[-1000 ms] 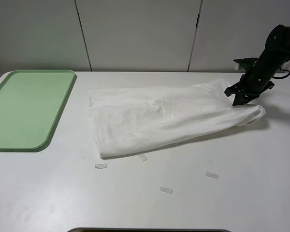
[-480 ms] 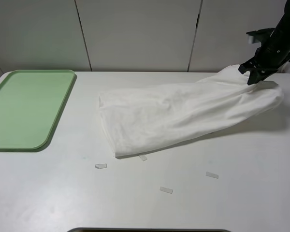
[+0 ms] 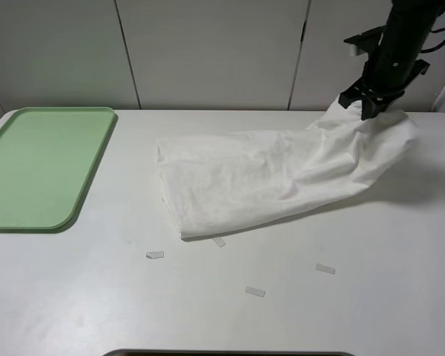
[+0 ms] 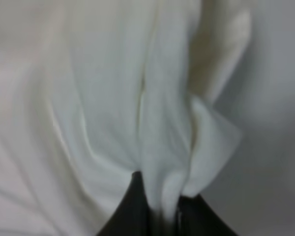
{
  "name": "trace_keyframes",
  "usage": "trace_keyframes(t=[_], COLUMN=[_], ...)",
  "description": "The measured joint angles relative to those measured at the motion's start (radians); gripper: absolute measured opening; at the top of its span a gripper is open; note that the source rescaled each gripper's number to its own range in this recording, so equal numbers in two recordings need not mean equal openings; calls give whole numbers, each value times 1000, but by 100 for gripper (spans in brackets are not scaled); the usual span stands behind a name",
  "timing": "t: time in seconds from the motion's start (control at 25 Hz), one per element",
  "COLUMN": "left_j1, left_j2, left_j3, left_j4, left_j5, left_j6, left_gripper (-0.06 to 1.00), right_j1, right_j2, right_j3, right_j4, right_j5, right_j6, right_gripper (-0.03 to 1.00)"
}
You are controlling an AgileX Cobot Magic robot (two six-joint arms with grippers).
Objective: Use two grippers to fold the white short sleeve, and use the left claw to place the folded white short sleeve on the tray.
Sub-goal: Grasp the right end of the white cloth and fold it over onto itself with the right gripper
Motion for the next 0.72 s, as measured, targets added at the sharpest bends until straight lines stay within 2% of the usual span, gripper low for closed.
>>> trace_keyframes(t=[0.24,0.72], left_j1=[0,0], left_j2=[0,0], left_j3=[0,0], left_j4=[0,0], left_j5=[0,0], left_j6=[0,0], left_gripper=[98,98], right_j1=[123,293], right_j2=[0,49], right_j3=[0,28], right_j4=[-70,-64], right_j5=[3,51], right_j6=[125,191], right_gripper=[7,7])
